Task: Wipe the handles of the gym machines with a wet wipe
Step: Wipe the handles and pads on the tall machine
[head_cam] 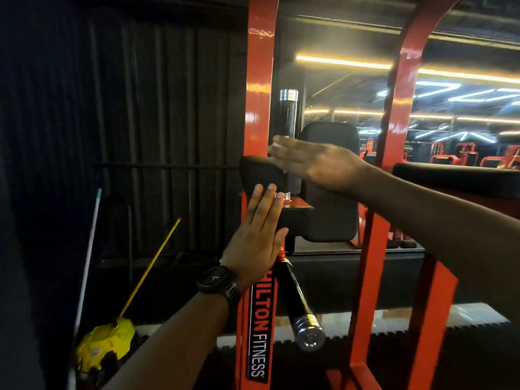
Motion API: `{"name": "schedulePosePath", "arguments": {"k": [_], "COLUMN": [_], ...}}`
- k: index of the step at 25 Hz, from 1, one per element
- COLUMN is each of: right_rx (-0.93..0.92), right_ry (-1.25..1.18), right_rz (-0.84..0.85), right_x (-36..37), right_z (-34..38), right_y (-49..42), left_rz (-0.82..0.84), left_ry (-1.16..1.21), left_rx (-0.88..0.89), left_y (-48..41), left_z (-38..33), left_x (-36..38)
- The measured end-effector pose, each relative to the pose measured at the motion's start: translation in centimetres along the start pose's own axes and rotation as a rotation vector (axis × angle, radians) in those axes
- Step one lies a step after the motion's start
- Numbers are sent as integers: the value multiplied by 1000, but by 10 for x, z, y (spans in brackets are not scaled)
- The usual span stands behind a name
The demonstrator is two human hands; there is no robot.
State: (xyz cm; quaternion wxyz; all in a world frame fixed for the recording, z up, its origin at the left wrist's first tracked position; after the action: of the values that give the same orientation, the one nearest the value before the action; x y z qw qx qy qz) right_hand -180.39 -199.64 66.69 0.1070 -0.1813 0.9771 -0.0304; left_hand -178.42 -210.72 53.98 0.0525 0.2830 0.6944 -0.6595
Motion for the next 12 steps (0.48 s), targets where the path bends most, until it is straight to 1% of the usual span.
{"name": "schedulePosePath", "arguments": {"k": [3, 6, 7, 9, 10, 12], "right_rx": [-173, -83, -100, -239, -276, -229], "right_ry": [-11, -9, 6, 54, 58, 49], "right_rz": [2, -11, 4, 39, 62, 93], "right_x": [-5, -13, -10, -5, -3, 3], "right_z": [6, -11, -10, 1, 5, 2], "right_y": [-10, -10, -10, -10, -11, -13], "left_rz": [0, -33, -47, -72, -79, -77], "left_ry": [7, -21, -28, -27, -26, -28], "left_rx": [9, 29, 30, 39, 40, 34], "left_y": [2, 1, 0, 0, -1, 0], "left_z": [1, 1, 1, 0, 0, 2], "left_x": [0, 0, 0, -1, -1, 0]}}
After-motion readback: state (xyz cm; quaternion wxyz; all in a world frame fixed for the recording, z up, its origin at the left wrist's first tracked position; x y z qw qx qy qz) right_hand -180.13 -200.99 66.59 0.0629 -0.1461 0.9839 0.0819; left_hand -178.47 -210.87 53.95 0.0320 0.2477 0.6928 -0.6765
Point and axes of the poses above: each hand's wrist, its own y-axis away from the middle knuckle, its own x-axis out of the palm, z = x × y, the point moved 6 cm from there along -y, towards the middle knuckle, and after that the axes turned 12 degrees about -x, right-handed, at the moved point
